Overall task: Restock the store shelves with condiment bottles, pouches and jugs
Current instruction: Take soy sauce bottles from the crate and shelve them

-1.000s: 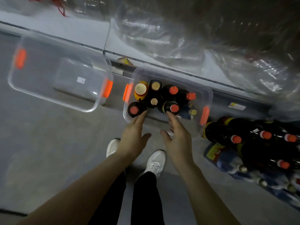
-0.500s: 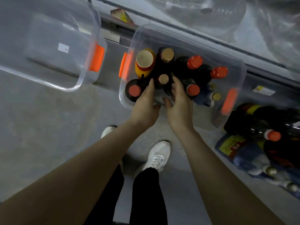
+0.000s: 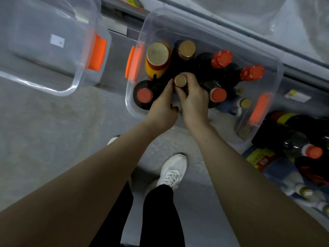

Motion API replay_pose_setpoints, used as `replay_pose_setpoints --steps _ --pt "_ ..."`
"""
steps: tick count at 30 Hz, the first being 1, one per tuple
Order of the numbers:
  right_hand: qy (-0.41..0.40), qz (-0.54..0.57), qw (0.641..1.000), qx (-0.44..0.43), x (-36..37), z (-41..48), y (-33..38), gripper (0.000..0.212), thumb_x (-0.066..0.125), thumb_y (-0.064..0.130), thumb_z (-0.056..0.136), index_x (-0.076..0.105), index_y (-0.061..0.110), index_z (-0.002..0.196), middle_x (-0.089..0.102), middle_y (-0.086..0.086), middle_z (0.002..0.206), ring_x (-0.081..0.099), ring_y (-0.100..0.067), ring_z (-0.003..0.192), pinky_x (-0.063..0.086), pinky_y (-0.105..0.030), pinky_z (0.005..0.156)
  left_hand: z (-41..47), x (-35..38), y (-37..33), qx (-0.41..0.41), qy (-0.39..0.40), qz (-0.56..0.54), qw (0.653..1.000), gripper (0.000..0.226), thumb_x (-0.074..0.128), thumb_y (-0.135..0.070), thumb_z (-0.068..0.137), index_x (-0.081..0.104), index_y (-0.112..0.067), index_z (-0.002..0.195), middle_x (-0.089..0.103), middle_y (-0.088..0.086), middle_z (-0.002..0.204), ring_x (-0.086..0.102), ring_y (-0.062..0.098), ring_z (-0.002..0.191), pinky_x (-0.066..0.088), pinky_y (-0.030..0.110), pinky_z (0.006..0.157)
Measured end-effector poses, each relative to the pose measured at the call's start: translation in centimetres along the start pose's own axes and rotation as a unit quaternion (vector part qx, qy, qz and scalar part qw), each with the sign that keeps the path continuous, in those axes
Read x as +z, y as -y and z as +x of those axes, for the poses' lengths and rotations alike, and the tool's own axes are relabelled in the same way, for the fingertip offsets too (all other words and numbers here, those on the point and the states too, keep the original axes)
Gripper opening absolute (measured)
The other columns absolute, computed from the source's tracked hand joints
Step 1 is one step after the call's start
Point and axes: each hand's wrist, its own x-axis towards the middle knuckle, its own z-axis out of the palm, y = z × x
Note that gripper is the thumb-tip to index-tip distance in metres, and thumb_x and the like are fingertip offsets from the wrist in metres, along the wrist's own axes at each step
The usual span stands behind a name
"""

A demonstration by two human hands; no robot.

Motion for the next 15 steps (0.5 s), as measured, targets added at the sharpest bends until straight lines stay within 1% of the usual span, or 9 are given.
replay_pose_setpoints --steps 2,4,7,9,10,12,14,15 --pt "-0.003 -0.01 1.0 -0.004 -0.3 -0.3 0.3 0.035 0.064 0.014 0.096 0.06 0.008 0.13 0.071 -0.011 0.117 0.065 -0.028 0.11 0.037 -0.015 0.079 -0.3 -0.2 -0.1 0.0 0.006 -0.004 1.0 0.08 0.053 0.008 0.092 0.018 -0.02 0.158 0.042 0.004 0.153 0.04 0.018 0.141 0.036 0.037 0.115" --pt "-0.009 0.001 1.0 -0.008 -1.0 -0.9 0.8 0.033 0.065 0.014 0.096 0.061 0.006 0.128 0.071 -0.011 0.115 0.065 -0.025 0.107 0.037 -0.013 0.078 -0.9 -0.3 -0.4 0.008 0.011 -0.012 1.0 0.079 0.054 0.008 0.092 0.019 -0.019 0.157 0.042 0.003 0.152 0.041 0.017 0.139 0.038 0.037 0.114" --pt "-0.025 0.022 0.999 -0.023 -3.1 -2.5 2.4 0.031 0.066 0.017 0.096 0.061 0.005 0.125 0.07 -0.008 0.114 0.061 -0.012 0.102 0.04 -0.008 0.077 -2.3 -0.8 -1.2 0.028 0.006 -0.002 1.0 0.079 0.055 0.01 0.09 0.023 -0.017 0.156 0.044 0.004 0.15 0.044 0.016 0.136 0.04 0.036 0.112" --pt "-0.031 0.041 0.998 -0.034 -5.0 -4.0 3.6 0.029 0.066 0.017 0.097 0.061 0.006 0.123 0.069 -0.003 0.113 0.056 -0.003 0.099 0.041 -0.005 0.079 -3.5 -1.3 -2.2 0.043 0.006 0.017 0.999 0.08 0.058 0.011 0.087 0.025 -0.016 0.155 0.04 0.003 0.154 0.039 0.016 0.14 0.037 0.036 0.114" --pt "-0.03 0.055 0.998 -0.032 -5.9 -4.8 4.2 0.028 0.065 0.017 0.097 0.061 0.007 0.123 0.068 -0.002 0.114 0.057 -0.003 0.101 0.042 -0.006 0.081 -4.1 -1.6 -2.6 0.049 0.007 0.03 0.998 0.081 0.06 0.011 0.086 0.025 -0.015 0.155 0.035 0.003 0.157 0.034 0.016 0.143 0.035 0.036 0.116" --pt "-0.029 0.093 0.995 -0.024 -8.2 -6.1 5.5 0.026 0.064 0.017 0.098 0.06 0.01 0.122 0.069 -0.001 0.114 0.062 -0.007 0.105 0.047 -0.014 0.087 -5.4 -2.3 -4.0 0.058 0.007 0.045 0.997 0.084 0.065 0.01 0.085 0.025 -0.014 0.155 0.03 0.002 0.16 0.029 0.016 0.146 0.031 0.035 0.118" --pt "-0.033 0.121 0.992 -0.02 -10.8 -7.0 7.3 0.023 0.064 0.018 0.098 0.061 0.01 0.12 0.069 0.0 0.112 0.064 -0.011 0.107 0.051 -0.022 0.09 -6.9 -3.3 -5.8 0.055 0.011 0.049 0.997 0.086 0.069 0.006 0.084 0.025 -0.015 0.155 0.035 0.002 0.157 0.033 0.017 0.144 0.03 0.031 0.117" --pt "-0.035 0.126 0.991 -0.02 -11.8 -7.3 8.1 0.022 0.064 0.019 0.098 0.061 0.011 0.118 0.07 0.001 0.11 0.064 -0.011 0.107 0.051 -0.022 0.089 -7.5 -3.8 -6.5 0.051 0.016 0.056 0.997 0.087 0.071 0.004 0.084 0.025 -0.015 0.155 0.037 0.002 0.156 0.035 0.017 0.143 0.03 0.03 0.117"
